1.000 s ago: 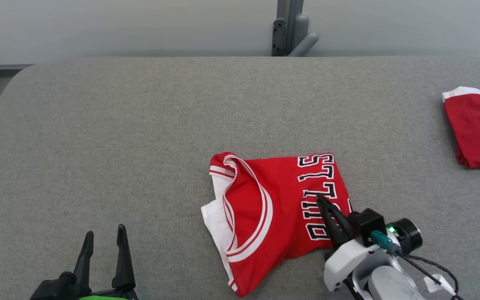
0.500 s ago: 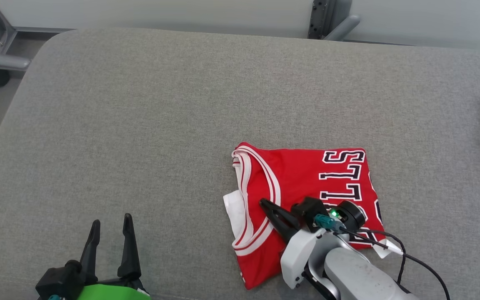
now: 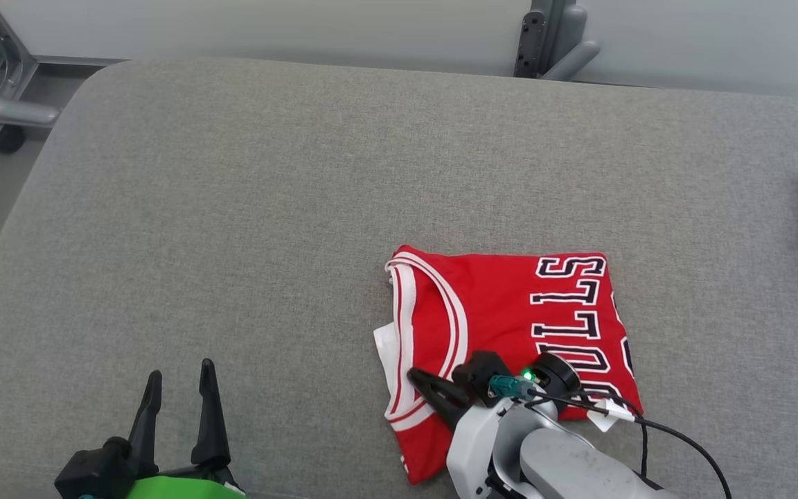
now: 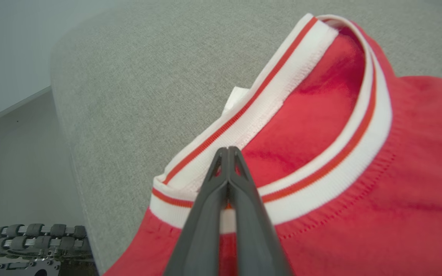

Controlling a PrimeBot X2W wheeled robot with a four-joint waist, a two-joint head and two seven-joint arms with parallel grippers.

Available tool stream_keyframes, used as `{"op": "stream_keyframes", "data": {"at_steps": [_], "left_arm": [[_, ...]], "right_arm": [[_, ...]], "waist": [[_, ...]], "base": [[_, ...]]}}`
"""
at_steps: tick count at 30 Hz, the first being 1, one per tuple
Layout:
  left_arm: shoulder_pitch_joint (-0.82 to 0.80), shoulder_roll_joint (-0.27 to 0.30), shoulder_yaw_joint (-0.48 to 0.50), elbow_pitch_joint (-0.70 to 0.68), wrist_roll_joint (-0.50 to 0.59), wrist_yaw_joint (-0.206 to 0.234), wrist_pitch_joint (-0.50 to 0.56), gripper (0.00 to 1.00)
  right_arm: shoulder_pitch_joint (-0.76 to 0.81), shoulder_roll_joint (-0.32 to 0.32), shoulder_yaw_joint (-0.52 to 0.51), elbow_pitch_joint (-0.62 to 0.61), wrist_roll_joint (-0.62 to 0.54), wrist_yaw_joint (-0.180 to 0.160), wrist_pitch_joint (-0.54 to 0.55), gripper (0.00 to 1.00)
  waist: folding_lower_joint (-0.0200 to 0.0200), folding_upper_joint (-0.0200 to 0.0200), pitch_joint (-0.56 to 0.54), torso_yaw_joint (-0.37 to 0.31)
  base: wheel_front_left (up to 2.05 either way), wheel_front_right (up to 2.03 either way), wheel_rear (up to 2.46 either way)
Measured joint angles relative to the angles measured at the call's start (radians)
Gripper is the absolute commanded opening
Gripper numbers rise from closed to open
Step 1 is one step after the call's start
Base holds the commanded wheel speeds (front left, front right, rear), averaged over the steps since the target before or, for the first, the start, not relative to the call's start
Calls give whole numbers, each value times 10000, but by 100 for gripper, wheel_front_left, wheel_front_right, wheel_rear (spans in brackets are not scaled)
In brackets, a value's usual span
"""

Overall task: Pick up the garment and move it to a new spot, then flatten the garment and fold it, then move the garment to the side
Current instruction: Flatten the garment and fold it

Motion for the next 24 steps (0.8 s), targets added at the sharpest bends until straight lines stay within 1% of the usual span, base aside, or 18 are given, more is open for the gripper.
{"op": "stream_keyframes", "data": {"at_steps": [3,7,10,12,13,14,15,16,17,21,24], "left_arm": [[69,0,88,-15,-2,33,0,100],[222,0,330,-98,2,67,2,100],[424,0,612,-180,40,73,0,100],[581,-2,779,-236,115,77,0,100],[672,-2,857,-261,167,77,0,100],[770,0,911,-280,247,73,2,100],[867,0,949,-314,332,71,0,100],[941,-2,997,-332,397,67,0,100],[1012,0,1026,-351,460,38,0,100],[1083,-2,1078,-408,623,-67,2,100],[1086,-2,1097,-399,740,-119,0,100]], "right_arm": [[-80,2,86,-38,194,0,-81,0],[-74,-6,-255,-362,359,0,-301,0],[23,12,-915,-631,79,0,-385,0],[281,-2,-1643,-970,-328,2,-410,0],[465,-69,-2077,-1277,-646,2,-412,2],[673,-169,-2474,-1634,-882,0,-412,38],[925,-290,-2844,-1977,-1152,0,-412,59],[1253,-439,-3204,-2284,-1373,0,-414,87],[1595,-602,-3586,-2562,-1557,0,-412,100],[2610,-1198,-4943,-3595,-2207,0,-414,100],[3224,-1306,-5892,-4174,-2426,0,-414,100]], "waist": [[0,0,-62,-125],[0,0,-204,-357],[0,0,-346,-607],[0,0,-456,-811],[0,0,-518,-922],[0,0,-585,-1031],[0,0,-659,-1139],[0,0,-742,-1248],[0,0,-828,-1352],[0,0,-1113,-1774],[0,0,-1274,-2060]], "base": [[0,0,0],[0,0,0],[0,0,0],[0,0,0],[0,0,0],[0,0,0],[0,0,0],[0,0,0],[0,0,0],[0,0,0],[0,0,0]]}}
